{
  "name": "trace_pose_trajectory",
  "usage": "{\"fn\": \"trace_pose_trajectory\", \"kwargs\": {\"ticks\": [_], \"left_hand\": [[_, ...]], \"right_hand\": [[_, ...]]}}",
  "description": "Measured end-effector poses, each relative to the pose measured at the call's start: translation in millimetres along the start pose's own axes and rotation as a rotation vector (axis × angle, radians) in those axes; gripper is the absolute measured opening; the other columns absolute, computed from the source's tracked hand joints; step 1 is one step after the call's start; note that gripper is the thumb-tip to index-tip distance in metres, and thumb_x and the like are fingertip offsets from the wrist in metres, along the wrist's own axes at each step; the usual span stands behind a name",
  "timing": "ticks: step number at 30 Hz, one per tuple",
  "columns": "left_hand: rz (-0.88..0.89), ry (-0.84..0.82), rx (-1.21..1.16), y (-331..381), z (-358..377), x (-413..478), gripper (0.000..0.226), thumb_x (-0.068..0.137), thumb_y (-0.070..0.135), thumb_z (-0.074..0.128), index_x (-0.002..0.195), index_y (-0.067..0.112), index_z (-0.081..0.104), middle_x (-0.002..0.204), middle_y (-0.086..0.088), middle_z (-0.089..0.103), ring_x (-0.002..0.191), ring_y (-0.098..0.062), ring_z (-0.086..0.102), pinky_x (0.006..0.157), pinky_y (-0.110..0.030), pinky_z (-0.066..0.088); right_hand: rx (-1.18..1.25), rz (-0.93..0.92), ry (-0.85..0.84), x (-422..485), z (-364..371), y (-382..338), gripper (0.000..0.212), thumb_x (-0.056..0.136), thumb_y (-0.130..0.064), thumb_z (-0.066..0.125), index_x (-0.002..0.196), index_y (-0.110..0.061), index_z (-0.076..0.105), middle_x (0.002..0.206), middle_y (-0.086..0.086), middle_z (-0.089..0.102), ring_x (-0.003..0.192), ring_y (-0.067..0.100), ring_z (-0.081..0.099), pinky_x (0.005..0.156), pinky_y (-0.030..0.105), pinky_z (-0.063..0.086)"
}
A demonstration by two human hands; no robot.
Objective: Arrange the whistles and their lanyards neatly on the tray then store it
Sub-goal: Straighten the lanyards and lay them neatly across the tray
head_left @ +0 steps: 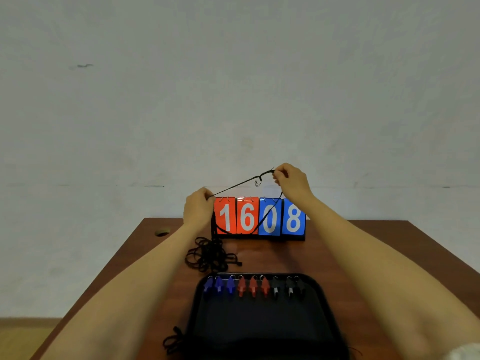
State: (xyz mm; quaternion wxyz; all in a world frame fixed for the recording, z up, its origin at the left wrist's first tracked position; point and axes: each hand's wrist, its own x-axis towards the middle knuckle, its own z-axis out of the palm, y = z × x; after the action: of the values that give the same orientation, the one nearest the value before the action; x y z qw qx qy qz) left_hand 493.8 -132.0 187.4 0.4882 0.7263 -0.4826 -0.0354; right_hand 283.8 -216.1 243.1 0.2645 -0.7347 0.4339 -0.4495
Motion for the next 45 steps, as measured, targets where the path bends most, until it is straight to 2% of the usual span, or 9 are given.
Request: {"fn": "trace_pose_trajectory", "kwargs": {"ticks": [3,8,16,21,25,30,35,41,45], "left_hand": [[-0.053,-0.001,0.015,-9.6,4.1,10.7,0.033,0.093,0.005,0.051,0.126,0.003,0.05,0.126,-0.02,0.056,0.107,-0.032,0.058,0.084,-0.032,0.045],[-0.192,-0.189,0.147,-9.5,26.6,3.2,0.096,0.085,0.017,0.069,0.151,0.016,0.0,0.156,-0.012,-0.019,0.146,-0.032,0.004,0.112,-0.04,0.028],[0.112,-0.357,-0.04,14.0,36.4,-2.6,0.059,0.096,0.026,0.052,0.148,0.015,0.026,0.15,-0.008,0.035,0.137,-0.023,0.035,0.109,-0.032,0.031],[0.12,-0.317,-0.239,39.2,27.6,-6.6,0.036,0.097,0.027,0.048,0.132,0.016,0.047,0.106,-0.002,0.061,0.091,-0.011,0.056,0.079,-0.019,0.045],[0.122,-0.203,-0.291,49.2,16.7,-7.0,0.023,0.096,0.028,0.05,0.109,0.011,0.06,0.083,0.0,0.064,0.071,-0.008,0.057,0.059,-0.009,0.04],[0.093,-0.063,-0.351,55.4,-2.9,-11.7,0.017,0.095,0.025,0.052,0.094,0.009,0.06,0.077,0.002,0.062,0.062,-0.008,0.055,0.06,-0.019,0.042],[0.227,-0.009,-0.189,65.7,-18.0,-28.1,0.018,0.094,0.024,0.054,0.096,0.01,0.065,0.081,0.005,0.06,0.068,-0.003,0.051,0.061,-0.011,0.036],[0.217,-0.068,0.0,70.5,-24.5,-44.7,0.015,0.09,0.023,0.055,0.079,0.015,0.061,0.07,0.0,0.06,0.063,-0.014,0.052,0.063,-0.03,0.045],[0.228,-0.101,0.031,76.1,-27.6,-52.5,0.014,0.089,0.021,0.055,0.08,0.014,0.062,0.072,-0.001,0.061,0.063,-0.015,0.054,0.062,-0.029,0.046]], "right_hand": [[-0.039,0.004,-0.022,4.5,4.9,7.4,0.021,0.098,-0.013,0.043,0.104,-0.003,0.061,0.105,0.011,0.066,0.092,0.022,0.059,0.074,0.021,0.042],[-0.089,-0.008,-0.121,7.0,28.5,16.5,0.02,0.099,-0.015,0.044,0.101,-0.004,0.061,0.092,0.002,0.059,0.07,0.011,0.049,0.058,0.012,0.037],[-0.068,-0.132,-0.18,4.5,47.5,5.6,0.02,0.098,-0.017,0.045,0.101,-0.005,0.061,0.093,0.005,0.063,0.078,0.014,0.053,0.066,0.015,0.041],[-0.017,-0.197,-0.147,-1.5,41.9,-16.8,0.019,0.098,-0.017,0.046,0.102,-0.008,0.062,0.095,0.001,0.064,0.086,0.015,0.057,0.075,0.018,0.044],[-0.049,-0.237,-0.126,-14.2,32.1,-26.3,0.018,0.097,-0.022,0.05,0.098,-0.011,0.065,0.092,0.002,0.068,0.084,0.021,0.061,0.079,0.028,0.049],[-0.1,-0.182,-0.238,-38.0,13.5,-35.9,0.032,0.1,-0.034,0.042,0.105,-0.015,0.067,0.092,0.008,0.072,0.081,0.027,0.065,0.072,0.031,0.052],[-0.072,-0.089,-0.38,-52.3,2.1,-43.3,0.023,0.097,-0.026,0.049,0.119,-0.024,0.057,0.061,0.003,0.066,0.045,0.014,0.047,0.038,0.017,0.038],[-0.172,-0.201,0.016,-59.7,-4.5,-44.9,0.015,0.096,-0.023,0.049,0.108,-0.015,0.054,0.092,0.004,0.066,0.07,0.016,0.057,0.069,0.032,0.051],[-0.368,-0.297,-0.217,-70.1,-10.8,-48.0,0.023,0.094,-0.03,0.054,0.107,-0.014,0.063,0.105,0.001,0.067,0.084,0.012,0.056,0.082,0.03,0.051]]}}
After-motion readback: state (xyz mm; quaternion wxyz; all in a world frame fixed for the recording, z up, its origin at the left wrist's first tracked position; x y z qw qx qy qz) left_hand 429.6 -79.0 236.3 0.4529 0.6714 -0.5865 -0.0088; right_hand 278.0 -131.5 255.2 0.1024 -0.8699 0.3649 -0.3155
